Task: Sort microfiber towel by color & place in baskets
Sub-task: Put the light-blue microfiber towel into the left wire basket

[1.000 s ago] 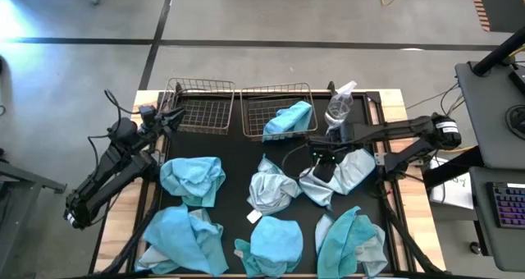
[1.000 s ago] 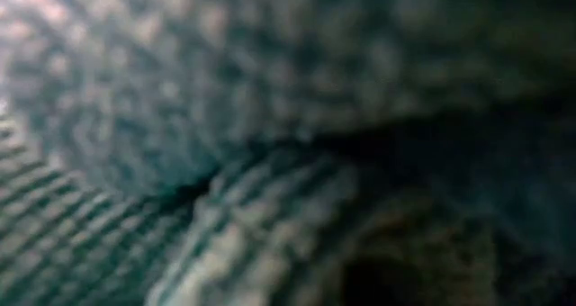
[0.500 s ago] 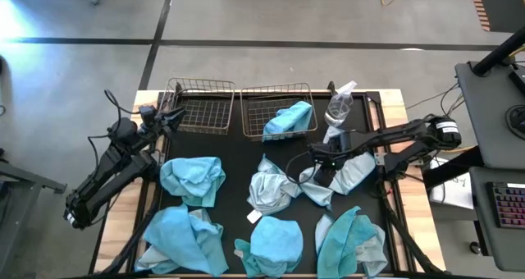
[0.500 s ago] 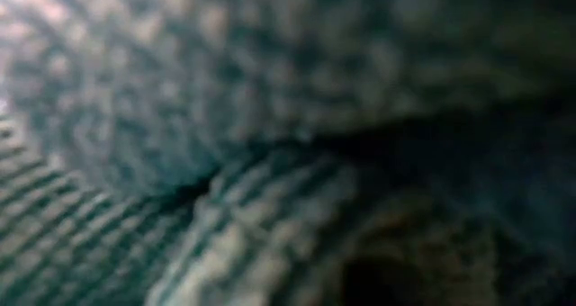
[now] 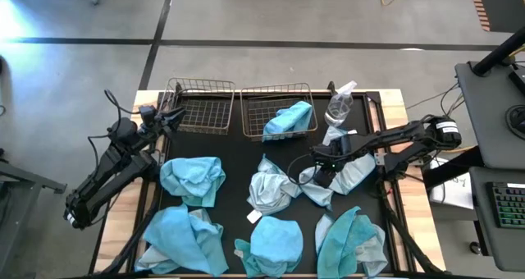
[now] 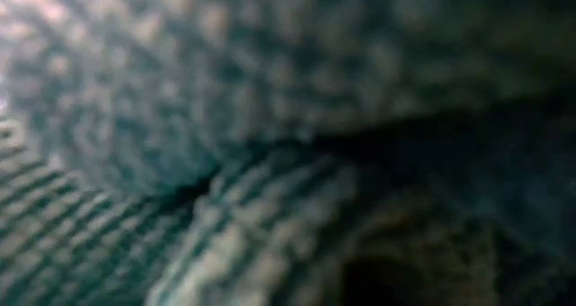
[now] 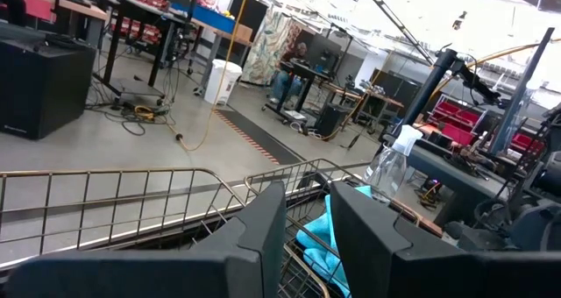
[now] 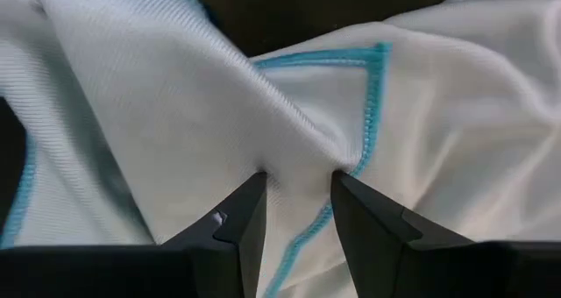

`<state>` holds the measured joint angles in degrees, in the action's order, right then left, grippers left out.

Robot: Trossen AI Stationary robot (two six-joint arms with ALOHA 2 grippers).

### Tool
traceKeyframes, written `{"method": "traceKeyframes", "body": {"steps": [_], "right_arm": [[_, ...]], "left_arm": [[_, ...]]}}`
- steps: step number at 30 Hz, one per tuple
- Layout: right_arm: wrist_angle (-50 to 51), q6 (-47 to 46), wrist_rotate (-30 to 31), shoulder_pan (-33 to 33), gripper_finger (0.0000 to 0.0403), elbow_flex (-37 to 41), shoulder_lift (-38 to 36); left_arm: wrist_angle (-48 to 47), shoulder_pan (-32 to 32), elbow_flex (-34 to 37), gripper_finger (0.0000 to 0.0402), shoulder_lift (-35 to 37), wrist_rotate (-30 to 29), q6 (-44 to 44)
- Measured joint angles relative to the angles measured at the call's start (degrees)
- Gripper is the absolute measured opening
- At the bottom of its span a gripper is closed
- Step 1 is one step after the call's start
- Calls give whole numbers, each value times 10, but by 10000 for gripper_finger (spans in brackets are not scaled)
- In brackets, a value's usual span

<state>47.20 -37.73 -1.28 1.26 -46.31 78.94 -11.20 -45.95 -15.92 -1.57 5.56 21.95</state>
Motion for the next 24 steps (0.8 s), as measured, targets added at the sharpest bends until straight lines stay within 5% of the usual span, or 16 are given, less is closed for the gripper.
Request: {"method": "traceKeyframes", "body": {"steps": [24], "right_arm": [[-44,24,-33,0,112,6,72]], "left_arm": [[0,0,3,79,0,0,0]]}}
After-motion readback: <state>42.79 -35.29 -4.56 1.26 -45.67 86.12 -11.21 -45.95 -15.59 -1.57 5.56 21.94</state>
